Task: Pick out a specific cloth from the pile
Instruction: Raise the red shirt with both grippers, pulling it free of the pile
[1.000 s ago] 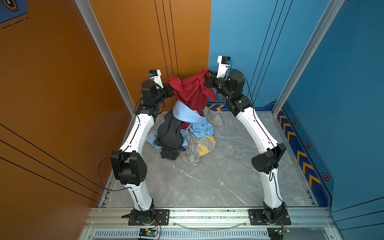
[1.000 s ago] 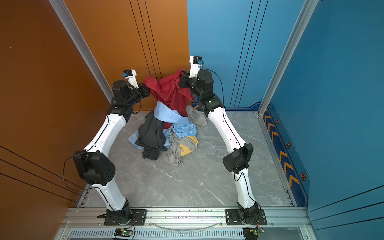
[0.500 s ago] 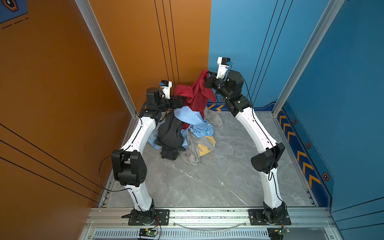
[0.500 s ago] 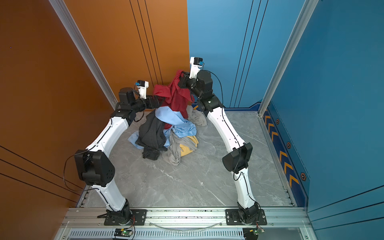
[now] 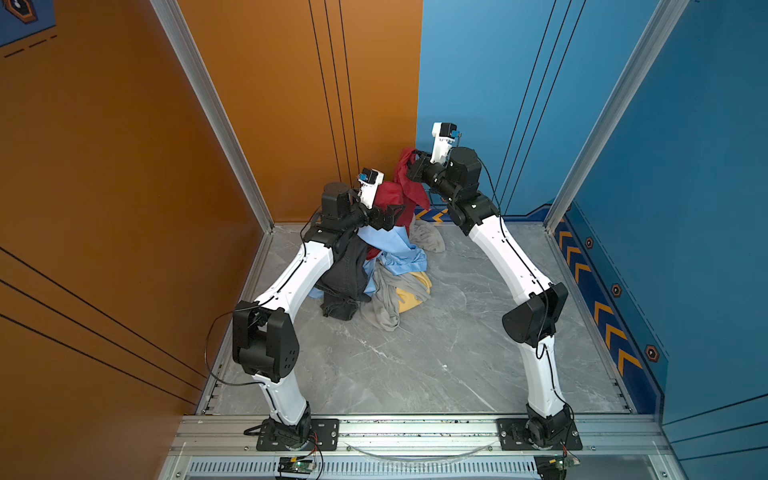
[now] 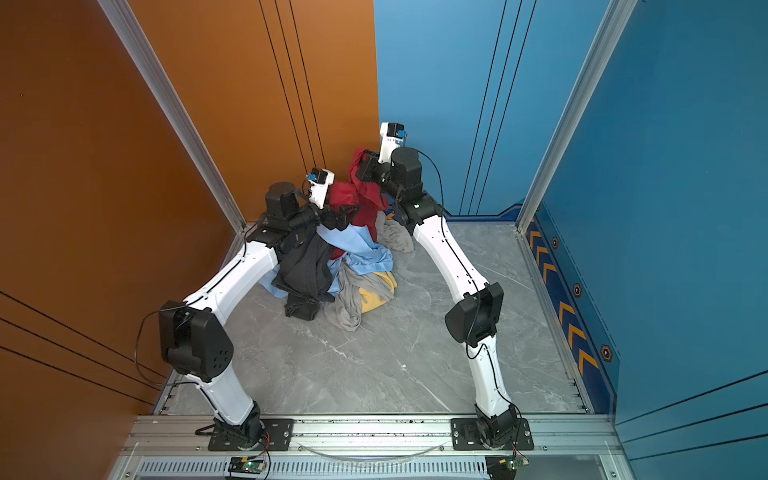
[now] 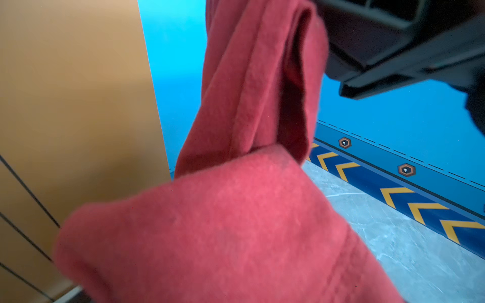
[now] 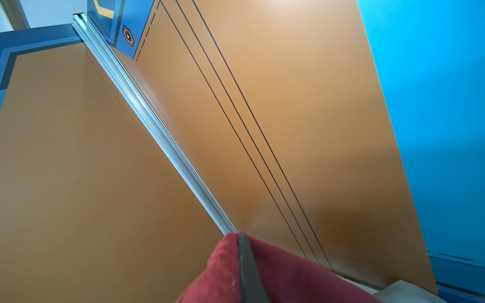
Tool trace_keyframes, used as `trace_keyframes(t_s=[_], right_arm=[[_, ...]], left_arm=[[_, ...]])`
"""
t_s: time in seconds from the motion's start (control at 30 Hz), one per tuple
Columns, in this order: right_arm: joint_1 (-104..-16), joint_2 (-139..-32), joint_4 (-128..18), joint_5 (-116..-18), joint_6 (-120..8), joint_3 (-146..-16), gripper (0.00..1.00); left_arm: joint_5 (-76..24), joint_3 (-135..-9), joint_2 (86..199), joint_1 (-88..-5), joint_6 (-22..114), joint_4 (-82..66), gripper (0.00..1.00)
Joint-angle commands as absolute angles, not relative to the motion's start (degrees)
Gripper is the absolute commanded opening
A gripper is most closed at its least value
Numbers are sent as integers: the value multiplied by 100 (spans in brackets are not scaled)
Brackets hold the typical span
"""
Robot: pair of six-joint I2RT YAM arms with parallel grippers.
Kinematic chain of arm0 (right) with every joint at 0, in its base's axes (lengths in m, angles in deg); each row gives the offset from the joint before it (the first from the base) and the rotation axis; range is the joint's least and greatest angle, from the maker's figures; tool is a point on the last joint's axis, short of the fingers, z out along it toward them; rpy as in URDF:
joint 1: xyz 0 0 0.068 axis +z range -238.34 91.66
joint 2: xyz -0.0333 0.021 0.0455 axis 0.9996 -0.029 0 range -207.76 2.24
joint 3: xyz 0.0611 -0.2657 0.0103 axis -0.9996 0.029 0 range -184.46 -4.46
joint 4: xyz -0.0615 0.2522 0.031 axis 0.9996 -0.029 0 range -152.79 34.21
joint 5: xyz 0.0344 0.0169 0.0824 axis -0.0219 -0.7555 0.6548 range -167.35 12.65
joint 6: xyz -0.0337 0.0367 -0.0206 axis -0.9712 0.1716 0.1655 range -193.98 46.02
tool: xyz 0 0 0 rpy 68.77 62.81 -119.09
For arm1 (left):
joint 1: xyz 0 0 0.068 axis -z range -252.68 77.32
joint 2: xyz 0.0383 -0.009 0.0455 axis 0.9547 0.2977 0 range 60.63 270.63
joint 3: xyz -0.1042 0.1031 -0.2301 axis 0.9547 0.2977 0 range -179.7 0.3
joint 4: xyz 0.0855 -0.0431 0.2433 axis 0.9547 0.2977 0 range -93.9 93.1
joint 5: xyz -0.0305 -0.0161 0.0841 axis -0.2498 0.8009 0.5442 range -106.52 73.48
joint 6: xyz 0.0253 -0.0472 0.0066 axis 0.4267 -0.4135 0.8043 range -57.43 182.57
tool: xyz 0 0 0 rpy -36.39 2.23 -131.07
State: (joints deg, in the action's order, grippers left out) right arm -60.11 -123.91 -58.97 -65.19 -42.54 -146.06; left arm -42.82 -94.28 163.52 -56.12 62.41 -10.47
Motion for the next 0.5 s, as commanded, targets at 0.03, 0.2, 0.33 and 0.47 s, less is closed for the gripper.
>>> trace_keyframes(t_s=[0.03, 0.2, 0.33, 0.47], right_arm=[[-5925, -11972, -5496, -6479, -4212, -14480, 0], [-5890, -11872, -5417, -6404, -4037, -14376, 0], [-5850, -11700, -5140, -6408, -3921, -13940, 0], [-5862, -11365, -5072, -6452, -3918, -13533, 0]], left_arm=[[-3608, -10029, 16839, -5466, 6313, -1727, 98], [-3308, -10725, 17474, -5343, 6237, -1826, 98], [-3192, -10848, 17701, -5273, 5944, -2449, 76], [-3276, -11211, 17947, -5306, 5509, -2641, 1]])
